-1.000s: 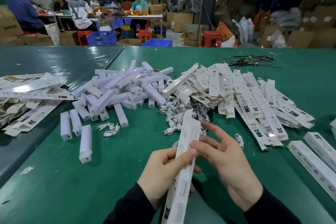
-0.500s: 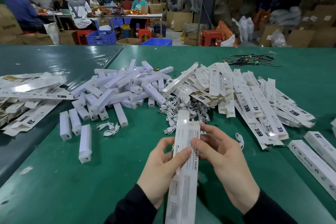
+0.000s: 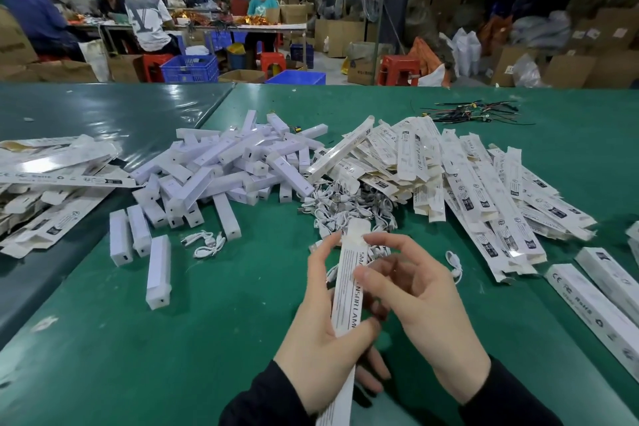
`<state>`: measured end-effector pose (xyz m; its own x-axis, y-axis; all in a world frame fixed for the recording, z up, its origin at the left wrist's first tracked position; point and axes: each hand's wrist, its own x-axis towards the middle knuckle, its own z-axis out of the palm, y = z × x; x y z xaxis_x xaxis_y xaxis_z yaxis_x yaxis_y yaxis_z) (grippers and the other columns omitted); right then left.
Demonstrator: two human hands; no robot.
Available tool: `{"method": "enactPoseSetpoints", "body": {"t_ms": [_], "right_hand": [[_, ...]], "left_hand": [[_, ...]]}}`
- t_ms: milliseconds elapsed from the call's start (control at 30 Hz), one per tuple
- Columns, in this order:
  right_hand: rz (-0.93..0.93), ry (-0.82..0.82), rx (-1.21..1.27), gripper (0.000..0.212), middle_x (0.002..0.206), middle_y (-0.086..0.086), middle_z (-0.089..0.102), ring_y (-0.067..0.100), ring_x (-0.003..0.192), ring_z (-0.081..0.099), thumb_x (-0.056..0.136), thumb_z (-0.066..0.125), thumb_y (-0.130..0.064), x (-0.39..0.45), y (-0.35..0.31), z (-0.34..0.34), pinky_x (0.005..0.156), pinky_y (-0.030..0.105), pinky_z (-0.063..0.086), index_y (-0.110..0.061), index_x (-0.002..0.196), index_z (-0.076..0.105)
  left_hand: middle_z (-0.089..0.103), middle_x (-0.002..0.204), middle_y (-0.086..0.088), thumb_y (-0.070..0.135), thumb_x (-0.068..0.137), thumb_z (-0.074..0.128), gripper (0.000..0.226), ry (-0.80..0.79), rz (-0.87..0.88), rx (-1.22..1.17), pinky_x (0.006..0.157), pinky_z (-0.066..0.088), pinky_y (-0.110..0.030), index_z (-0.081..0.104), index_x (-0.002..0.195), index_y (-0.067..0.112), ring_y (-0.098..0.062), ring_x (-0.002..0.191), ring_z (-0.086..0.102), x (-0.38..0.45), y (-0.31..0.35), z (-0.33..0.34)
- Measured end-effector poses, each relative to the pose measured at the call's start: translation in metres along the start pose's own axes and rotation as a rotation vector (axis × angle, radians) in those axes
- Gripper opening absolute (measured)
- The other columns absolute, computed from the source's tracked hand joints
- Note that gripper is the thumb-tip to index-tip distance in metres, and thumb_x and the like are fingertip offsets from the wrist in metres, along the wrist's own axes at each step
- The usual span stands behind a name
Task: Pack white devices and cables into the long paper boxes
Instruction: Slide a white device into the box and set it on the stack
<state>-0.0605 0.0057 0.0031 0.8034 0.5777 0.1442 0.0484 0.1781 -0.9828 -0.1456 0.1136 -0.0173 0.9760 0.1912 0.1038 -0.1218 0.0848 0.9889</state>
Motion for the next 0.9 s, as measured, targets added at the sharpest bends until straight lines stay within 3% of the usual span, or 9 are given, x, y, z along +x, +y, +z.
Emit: {"method": "enactPoseSetpoints", "body": {"t_ms": [100, 200, 300, 400, 500, 600, 733, 833, 900], "right_hand": [[-0.003, -0.012, -0.053, 0.029, 0.073, 0.002, 0.058, 0.011, 0.064, 0.055, 0.065, 0.074, -0.031, 0.002, -0.002, -0.004, 0.053, 0.019, 0.045, -0.025, 0.093, 0.072], [-0.005, -0.041, -0.034, 0.024, 0.074, 0.003, 0.063, 0.012, 0.062, 0.057, 0.069, 0.072, -0.026, 0.003, -0.004, -0.006, 0.050, 0.020, 0.047, -0.015, 0.090, 0.072], [-0.002, -0.119, -0.010, 0.019, 0.067, 0.006, 0.062, 0.017, 0.047, 0.050, 0.076, 0.068, -0.021, 0.001, -0.003, -0.003, 0.043, 0.023, 0.043, -0.004, 0.084, 0.071], [0.037, -0.131, 0.009, 0.017, 0.070, 0.004, 0.065, 0.017, 0.047, 0.049, 0.077, 0.067, -0.020, 0.000, -0.001, -0.001, 0.044, 0.022, 0.044, -0.004, 0.083, 0.072], [0.034, -0.020, -0.006, 0.006, 0.079, 0.007, 0.074, 0.018, 0.062, 0.065, 0.080, 0.070, -0.009, 0.003, 0.000, -0.004, 0.059, 0.025, 0.056, -0.006, 0.080, 0.075], [-0.051, 0.173, -0.173, 0.010, 0.081, 0.005, 0.076, 0.019, 0.077, 0.072, 0.083, 0.071, -0.004, 0.005, 0.003, -0.011, 0.069, 0.025, 0.058, -0.012, 0.078, 0.076], [-0.145, 0.275, -0.353, 0.013, 0.076, -0.005, 0.075, 0.013, 0.075, 0.070, 0.082, 0.073, -0.008, 0.004, 0.005, -0.013, 0.069, 0.025, 0.057, -0.021, 0.078, 0.076], [-0.222, 0.308, -0.468, 0.017, 0.075, -0.011, 0.073, 0.008, 0.073, 0.068, 0.081, 0.075, -0.009, 0.000, 0.007, -0.008, 0.067, 0.016, 0.052, -0.026, 0.076, 0.075], [-0.254, 0.306, -0.473, 0.019, 0.075, -0.011, 0.072, 0.009, 0.073, 0.067, 0.080, 0.075, -0.009, -0.001, 0.007, -0.007, 0.064, 0.014, 0.050, -0.027, 0.075, 0.074]], "left_hand": [[0.071, 0.104, -0.014, 0.012, 0.080, 0.069, 0.080, 0.003, 0.045, 0.008, 0.060, 0.059, -0.041, 0.031, 0.128, 0.063, -0.037, 0.066, 0.064, 0.000, 0.000, -0.001], [0.065, 0.091, -0.026, 0.026, 0.077, 0.073, 0.065, 0.011, 0.030, -0.058, 0.050, 0.056, -0.039, 0.042, 0.125, 0.056, -0.035, 0.062, 0.055, 0.001, 0.002, -0.001], [0.064, 0.089, -0.009, 0.018, 0.083, 0.069, 0.048, 0.068, 0.091, -0.056, 0.055, 0.055, -0.035, 0.051, 0.127, 0.026, -0.027, 0.068, 0.061, 0.003, 0.004, -0.002], [0.062, 0.081, -0.012, 0.010, 0.082, 0.064, 0.039, 0.096, 0.095, -0.008, 0.061, 0.051, -0.023, 0.050, 0.119, 0.010, -0.017, 0.063, 0.062, 0.004, 0.005, -0.003], [0.067, 0.086, -0.007, 0.012, 0.071, 0.074, 0.065, 0.083, 0.016, 0.017, 0.063, 0.052, -0.027, 0.040, 0.124, 0.032, -0.017, 0.067, 0.064, 0.001, 0.003, -0.003], [0.068, 0.092, 0.006, 0.025, 0.062, 0.081, 0.079, 0.156, -0.026, 0.241, 0.052, 0.053, -0.033, 0.035, 0.121, 0.053, -0.024, 0.055, 0.065, -0.001, 0.002, 0.000], [0.062, 0.086, 0.004, 0.041, 0.062, 0.080, 0.070, 0.218, 0.001, 0.413, 0.052, 0.053, -0.034, 0.049, 0.125, 0.045, -0.029, 0.053, 0.063, -0.002, -0.002, 0.001], [0.064, 0.092, 0.001, 0.055, 0.050, 0.079, 0.087, 0.201, -0.071, 0.407, 0.055, 0.052, -0.030, 0.048, 0.130, 0.042, -0.025, 0.052, 0.063, -0.004, -0.002, 0.004], [0.065, 0.095, -0.001, 0.053, 0.045, 0.081, 0.096, 0.195, -0.117, 0.334, 0.051, 0.049, -0.030, 0.045, 0.133, 0.041, -0.018, 0.049, 0.061, -0.004, -0.002, 0.006]]}}
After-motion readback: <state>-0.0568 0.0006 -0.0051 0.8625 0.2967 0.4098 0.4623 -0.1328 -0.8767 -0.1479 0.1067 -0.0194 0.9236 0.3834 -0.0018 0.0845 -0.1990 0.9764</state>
